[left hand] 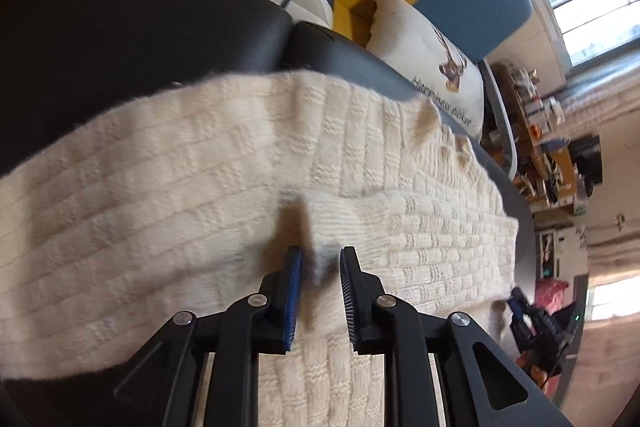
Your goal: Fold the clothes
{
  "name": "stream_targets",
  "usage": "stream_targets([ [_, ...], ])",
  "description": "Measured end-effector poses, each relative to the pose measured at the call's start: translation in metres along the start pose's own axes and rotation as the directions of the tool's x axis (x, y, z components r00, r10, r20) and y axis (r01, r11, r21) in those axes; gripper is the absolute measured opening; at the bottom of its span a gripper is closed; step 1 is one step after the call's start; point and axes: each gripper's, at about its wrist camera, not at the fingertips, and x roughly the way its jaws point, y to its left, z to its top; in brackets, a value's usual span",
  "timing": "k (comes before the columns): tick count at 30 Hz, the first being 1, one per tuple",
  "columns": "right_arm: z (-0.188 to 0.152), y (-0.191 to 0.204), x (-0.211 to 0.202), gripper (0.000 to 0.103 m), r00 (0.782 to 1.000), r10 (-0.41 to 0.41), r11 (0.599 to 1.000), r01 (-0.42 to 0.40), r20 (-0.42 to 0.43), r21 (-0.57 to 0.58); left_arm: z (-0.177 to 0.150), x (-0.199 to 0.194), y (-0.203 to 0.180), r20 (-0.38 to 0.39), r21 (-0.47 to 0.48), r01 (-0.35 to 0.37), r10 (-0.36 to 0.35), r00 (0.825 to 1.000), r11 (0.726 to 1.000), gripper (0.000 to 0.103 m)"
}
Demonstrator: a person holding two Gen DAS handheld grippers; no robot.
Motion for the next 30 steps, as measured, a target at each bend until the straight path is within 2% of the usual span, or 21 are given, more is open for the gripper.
stream_targets([
  [1,0.000,0.003,-0.006,0.026,1.000,-0.006,1.000,0.007,0.006,-0.022,0.002,-0.007,0.002,0.013,-0.004,-0.005,0.005,1.000,1.000,0.020],
  [4,0.000,0.017,-0.019,0.026,1.000,-0.016,0.994,0.018,0.020,-0.107,0.006,-0.028,0.007,0.065,-0.011,-0.021,0.022,0.998,1.000,0.020],
  [6,0.003,0.032,-0.020,0.026,1.000,-0.018,0.983,0.021,0.020,-0.183,0.003,-0.038,0.000,0.089,-0.004,0.004,-0.004,0.996,1.000,0.020],
  [10,0.021,0.064,-0.010,0.026,0.999,-0.022,0.947,0.029,0.026,-0.319,-0.008,-0.029,-0.036,0.074,0.082,0.035,-0.041,0.996,0.996,0.021],
  [12,0.033,0.074,0.000,0.026,1.000,-0.024,0.934,0.026,0.010,-0.356,-0.017,-0.015,-0.059,0.053,0.141,0.027,-0.035,0.998,0.990,0.023],
  [15,0.047,0.082,0.024,0.026,0.999,-0.022,0.927,0.002,-0.049,-0.376,-0.024,0.008,-0.079,0.028,0.207,-0.011,0.006,1.000,0.978,0.023],
  [19,0.060,0.080,0.054,0.026,0.994,-0.011,0.926,-0.031,-0.108,-0.376,-0.029,0.031,-0.078,0.007,0.244,-0.103,0.104,0.995,0.964,0.023],
  [22,0.071,0.076,0.076,0.026,0.990,-0.011,0.926,-0.044,-0.142,-0.375,-0.031,0.035,-0.074,0.007,0.246,-0.100,0.101,0.995,0.964,0.023],
  [23,0.073,0.072,0.086,0.021,0.985,-0.086,0.925,0.023,-0.150,-0.380,-0.031,0.035,-0.073,0.009,0.251,-0.099,0.100,0.995,0.963,0.023],
  [24,0.076,0.066,0.097,0.021,0.972,-0.177,0.916,0.105,-0.155,-0.387,-0.032,0.036,-0.072,0.011,0.255,-0.104,0.104,0.994,0.961,0.023],
  [26,0.082,0.055,0.102,0.011,0.970,-0.173,0.927,0.101,-0.171,-0.361,-0.033,0.038,-0.071,0.012,0.264,-0.108,0.109,0.994,0.958,0.023],
  [28,0.087,0.047,0.102,0.011,0.971,-0.150,0.938,0.080,-0.187,-0.336,-0.033,0.038,-0.070,0.014,0.268,-0.112,0.112,0.994,0.957,0.023],
  [30,0.086,0.050,0.095,0.013,0.971,-0.150,0.932,0.077,-0.185,-0.354,-0.033,0.035,-0.071,0.016,0.261,-0.114,0.114,0.993,0.959,0.023],
])
